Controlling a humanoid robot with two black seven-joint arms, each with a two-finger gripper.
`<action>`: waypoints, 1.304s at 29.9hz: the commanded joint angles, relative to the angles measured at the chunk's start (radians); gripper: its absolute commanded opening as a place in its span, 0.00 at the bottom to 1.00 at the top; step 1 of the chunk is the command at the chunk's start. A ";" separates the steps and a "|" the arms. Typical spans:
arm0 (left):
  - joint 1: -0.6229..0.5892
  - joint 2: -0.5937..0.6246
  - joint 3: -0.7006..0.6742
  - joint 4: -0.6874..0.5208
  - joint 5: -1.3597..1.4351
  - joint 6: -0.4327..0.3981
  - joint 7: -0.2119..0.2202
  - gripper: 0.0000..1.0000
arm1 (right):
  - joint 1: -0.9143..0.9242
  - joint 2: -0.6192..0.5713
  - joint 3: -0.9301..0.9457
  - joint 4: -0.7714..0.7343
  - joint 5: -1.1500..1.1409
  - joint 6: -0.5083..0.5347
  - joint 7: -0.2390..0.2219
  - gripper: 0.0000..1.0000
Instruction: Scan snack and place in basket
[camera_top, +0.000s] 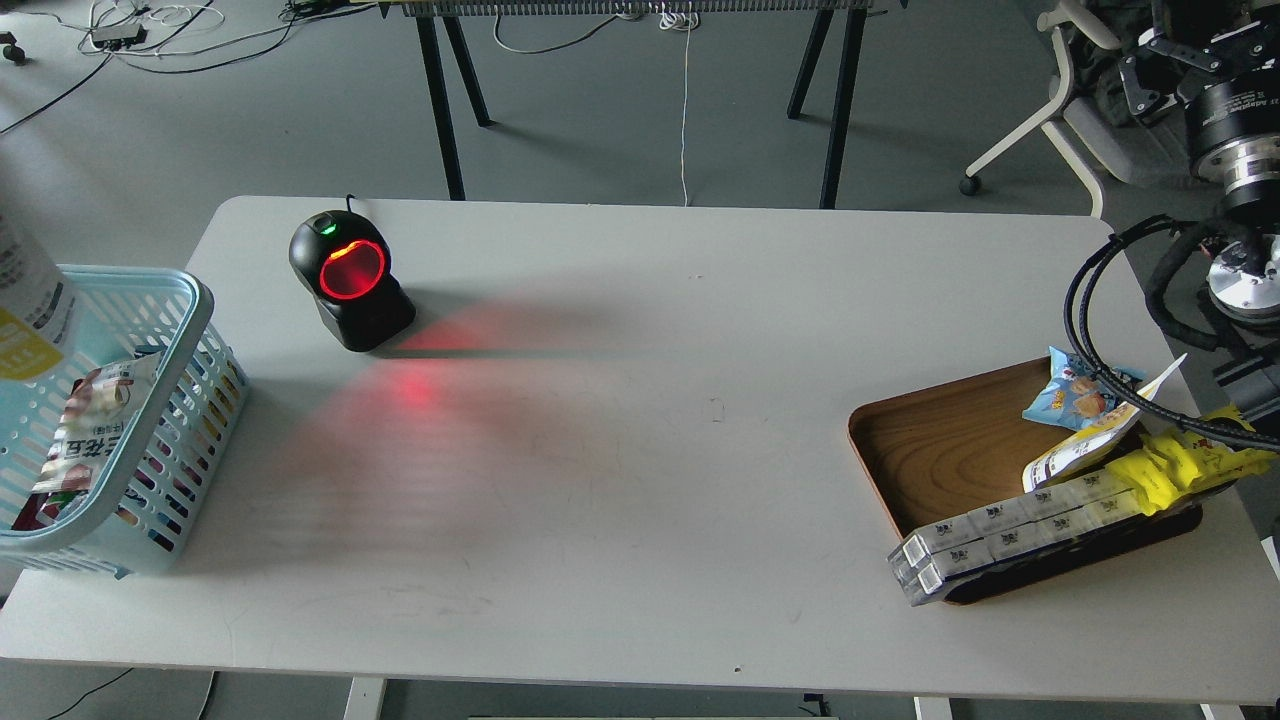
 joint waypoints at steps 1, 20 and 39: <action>0.000 0.038 0.126 -0.002 0.002 0.121 0.000 0.02 | 0.000 -0.006 0.001 0.002 0.000 0.001 0.000 0.99; -0.024 0.035 0.212 -0.002 -0.077 0.199 0.000 0.67 | 0.001 -0.008 0.000 0.002 0.000 0.000 0.000 0.99; -0.046 -0.364 -0.069 0.307 -1.292 0.059 0.000 0.99 | 0.044 -0.045 -0.003 0.000 -0.007 0.000 -0.002 0.99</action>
